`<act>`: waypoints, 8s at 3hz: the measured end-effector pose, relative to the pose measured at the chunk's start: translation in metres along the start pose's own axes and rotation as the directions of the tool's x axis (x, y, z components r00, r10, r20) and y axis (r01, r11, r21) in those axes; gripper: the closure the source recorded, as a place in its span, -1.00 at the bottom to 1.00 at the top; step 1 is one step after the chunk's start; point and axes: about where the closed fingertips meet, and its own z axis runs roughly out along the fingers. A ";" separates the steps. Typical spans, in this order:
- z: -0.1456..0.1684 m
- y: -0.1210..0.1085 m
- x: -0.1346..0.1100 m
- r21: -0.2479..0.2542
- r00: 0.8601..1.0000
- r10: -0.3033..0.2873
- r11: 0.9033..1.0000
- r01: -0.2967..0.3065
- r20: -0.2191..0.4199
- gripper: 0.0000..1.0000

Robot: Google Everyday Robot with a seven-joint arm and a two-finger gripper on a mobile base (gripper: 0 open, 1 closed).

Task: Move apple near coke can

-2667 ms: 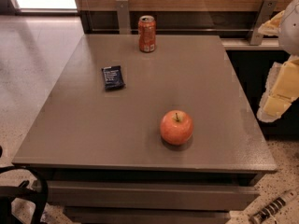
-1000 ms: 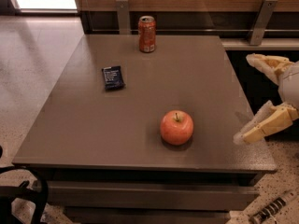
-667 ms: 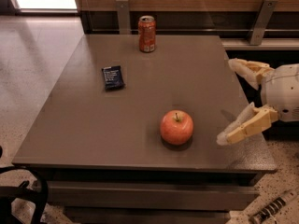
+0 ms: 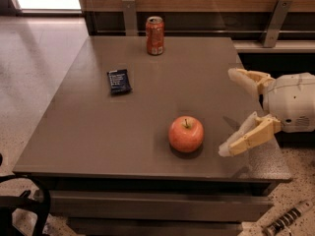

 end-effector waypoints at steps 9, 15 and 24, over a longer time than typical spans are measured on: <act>0.099 0.032 0.043 -0.165 0.977 0.105 0.984 -0.074 0.187 0.59; 0.024 -0.189 -0.034 0.194 0.983 0.095 0.973 -0.125 0.156 1.00; 0.199 -0.321 0.052 0.233 0.965 0.133 0.955 -0.186 0.226 1.00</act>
Offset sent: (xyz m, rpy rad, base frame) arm 0.0088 0.0175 -0.0897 0.1344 0.1789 -0.0299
